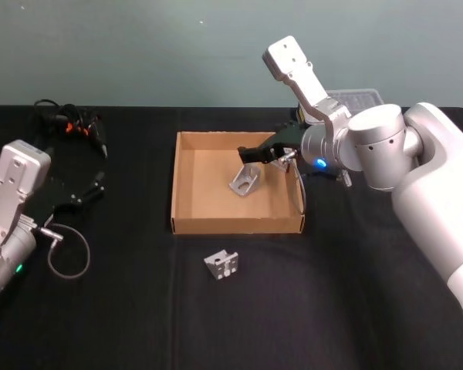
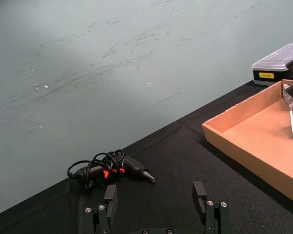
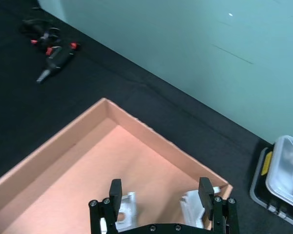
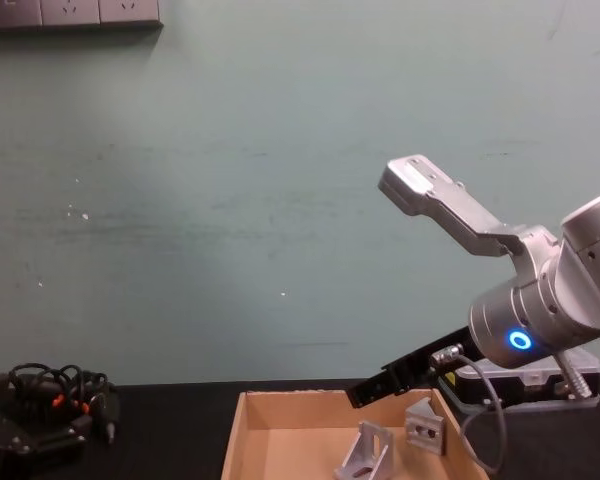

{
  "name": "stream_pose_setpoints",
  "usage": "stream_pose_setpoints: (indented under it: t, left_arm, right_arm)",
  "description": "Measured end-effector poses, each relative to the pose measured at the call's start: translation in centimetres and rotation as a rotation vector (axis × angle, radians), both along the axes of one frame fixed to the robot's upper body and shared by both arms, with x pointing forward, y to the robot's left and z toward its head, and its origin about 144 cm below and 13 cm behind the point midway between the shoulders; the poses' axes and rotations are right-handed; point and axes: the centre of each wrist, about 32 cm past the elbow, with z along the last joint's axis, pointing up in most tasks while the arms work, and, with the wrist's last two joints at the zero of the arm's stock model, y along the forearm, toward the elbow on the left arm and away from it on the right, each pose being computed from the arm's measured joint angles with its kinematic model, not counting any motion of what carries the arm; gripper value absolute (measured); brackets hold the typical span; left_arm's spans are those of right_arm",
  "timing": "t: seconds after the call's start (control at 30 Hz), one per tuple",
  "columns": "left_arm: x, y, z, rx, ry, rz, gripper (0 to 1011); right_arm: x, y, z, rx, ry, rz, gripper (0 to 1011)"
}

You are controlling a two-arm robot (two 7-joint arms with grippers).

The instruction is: Use one hand to pick up the angle iron from the table and place it into the box.

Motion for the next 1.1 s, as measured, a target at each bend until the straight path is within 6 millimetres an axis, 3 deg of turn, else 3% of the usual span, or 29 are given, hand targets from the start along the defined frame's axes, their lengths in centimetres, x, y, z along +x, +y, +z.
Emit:
stream_pose_setpoints:
  t: [0.8, 1.1]
  left_arm:
    - [0.0, 0.0, 0.0, 0.0, 0.0, 0.0, 1011]
    - [0.0, 0.0, 0.0, 0.0, 0.0, 0.0, 1012]
  right_arm:
    - [-9.6, 0.6, 5.2, -0.023, 0.08, 0.154, 1000]
    - [-11.2, 2.4, 5.5, -0.064, 0.193, 0.223, 1000]
